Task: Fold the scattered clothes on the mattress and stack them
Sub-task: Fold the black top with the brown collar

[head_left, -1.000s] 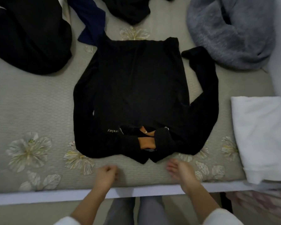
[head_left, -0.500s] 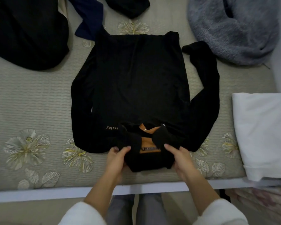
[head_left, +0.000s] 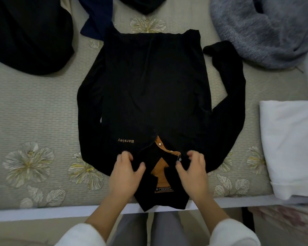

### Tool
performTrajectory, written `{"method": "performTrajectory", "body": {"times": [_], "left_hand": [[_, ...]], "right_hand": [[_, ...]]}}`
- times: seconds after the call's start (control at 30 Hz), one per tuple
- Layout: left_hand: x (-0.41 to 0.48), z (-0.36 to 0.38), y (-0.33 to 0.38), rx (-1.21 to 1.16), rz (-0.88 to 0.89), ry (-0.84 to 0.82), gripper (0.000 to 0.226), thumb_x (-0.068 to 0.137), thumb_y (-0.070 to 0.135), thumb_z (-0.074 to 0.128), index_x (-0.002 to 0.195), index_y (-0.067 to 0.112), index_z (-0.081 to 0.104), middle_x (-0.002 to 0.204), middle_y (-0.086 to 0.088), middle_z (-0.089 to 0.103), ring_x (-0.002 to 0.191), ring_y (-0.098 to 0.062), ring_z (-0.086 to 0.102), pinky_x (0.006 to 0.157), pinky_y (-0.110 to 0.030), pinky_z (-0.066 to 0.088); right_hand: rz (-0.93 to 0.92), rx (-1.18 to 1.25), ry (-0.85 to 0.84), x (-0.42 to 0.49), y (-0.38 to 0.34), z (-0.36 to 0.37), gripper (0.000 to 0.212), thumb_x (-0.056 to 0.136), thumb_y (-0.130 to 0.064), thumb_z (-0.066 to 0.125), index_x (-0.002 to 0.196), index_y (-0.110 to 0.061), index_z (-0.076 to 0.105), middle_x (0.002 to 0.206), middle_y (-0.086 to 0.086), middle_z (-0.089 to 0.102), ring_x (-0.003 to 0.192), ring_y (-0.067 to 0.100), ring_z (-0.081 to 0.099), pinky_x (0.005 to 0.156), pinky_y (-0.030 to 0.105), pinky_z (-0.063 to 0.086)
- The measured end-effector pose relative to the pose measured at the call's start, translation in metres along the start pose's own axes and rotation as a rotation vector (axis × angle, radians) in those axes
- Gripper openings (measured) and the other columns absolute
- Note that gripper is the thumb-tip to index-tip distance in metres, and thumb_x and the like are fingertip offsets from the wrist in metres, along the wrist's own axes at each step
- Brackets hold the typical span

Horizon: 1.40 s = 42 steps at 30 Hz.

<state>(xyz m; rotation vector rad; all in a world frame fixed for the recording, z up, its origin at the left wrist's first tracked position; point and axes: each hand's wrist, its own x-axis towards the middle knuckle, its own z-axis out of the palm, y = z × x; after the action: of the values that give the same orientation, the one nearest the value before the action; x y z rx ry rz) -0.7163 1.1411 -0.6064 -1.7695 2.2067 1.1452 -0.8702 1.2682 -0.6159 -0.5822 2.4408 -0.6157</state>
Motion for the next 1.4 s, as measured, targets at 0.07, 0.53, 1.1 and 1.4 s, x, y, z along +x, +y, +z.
{"method": "performTrajectory", "body": {"times": [0.07, 0.53, 1.1, 1.4], "left_hand": [[0.007, 0.008, 0.001, -0.024, 0.063, -0.069, 0.057, 0.084, 0.039, 0.065, 0.131, 0.022, 0.039, 0.118, 0.003, 0.043, 0.108, -0.016, 0.047, 0.086, -0.038, 0.049], [0.137, -0.038, 0.056, 0.004, 0.194, -0.179, 0.019, 0.091, 0.019, 0.056, 0.106, 0.024, 0.067, 0.098, 0.004, 0.061, 0.08, -0.007, 0.06, 0.078, -0.027, 0.051], [0.399, -0.088, 0.135, 0.308, 0.497, 0.307, 0.047, 0.092, 0.032, 0.054, 0.137, 0.02, 0.048, 0.137, 0.005, 0.047, 0.11, -0.022, 0.056, 0.087, -0.039, 0.046], [0.41, -0.111, 0.134, 0.538, 0.521, 0.196, 0.03, 0.091, 0.038, 0.055, 0.114, 0.021, 0.063, 0.106, 0.001, 0.052, 0.09, -0.028, 0.06, 0.07, -0.037, 0.047]], "right_hand": [[-0.059, -0.094, -0.158, 0.009, -0.001, 0.003, 0.026, 0.087, -0.034, 0.063, 0.108, -0.023, 0.055, 0.104, -0.006, 0.043, 0.096, 0.01, 0.047, 0.082, 0.028, 0.043], [0.086, 0.102, -0.232, 0.141, -0.058, -0.048, 0.012, 0.088, -0.02, 0.06, 0.085, -0.027, 0.069, 0.077, -0.008, 0.066, 0.075, 0.008, 0.063, 0.073, 0.028, 0.052], [-0.268, -0.165, 0.035, 0.427, -0.175, -0.046, 0.052, 0.095, -0.021, 0.047, 0.145, -0.018, 0.034, 0.107, 0.006, 0.064, 0.108, 0.026, 0.056, 0.094, 0.037, 0.044], [-0.325, -0.526, 0.265, 0.452, -0.16, -0.048, 0.023, 0.096, -0.021, 0.047, 0.098, -0.005, 0.064, 0.095, 0.019, 0.065, 0.089, 0.039, 0.06, 0.067, 0.037, 0.038]]}}
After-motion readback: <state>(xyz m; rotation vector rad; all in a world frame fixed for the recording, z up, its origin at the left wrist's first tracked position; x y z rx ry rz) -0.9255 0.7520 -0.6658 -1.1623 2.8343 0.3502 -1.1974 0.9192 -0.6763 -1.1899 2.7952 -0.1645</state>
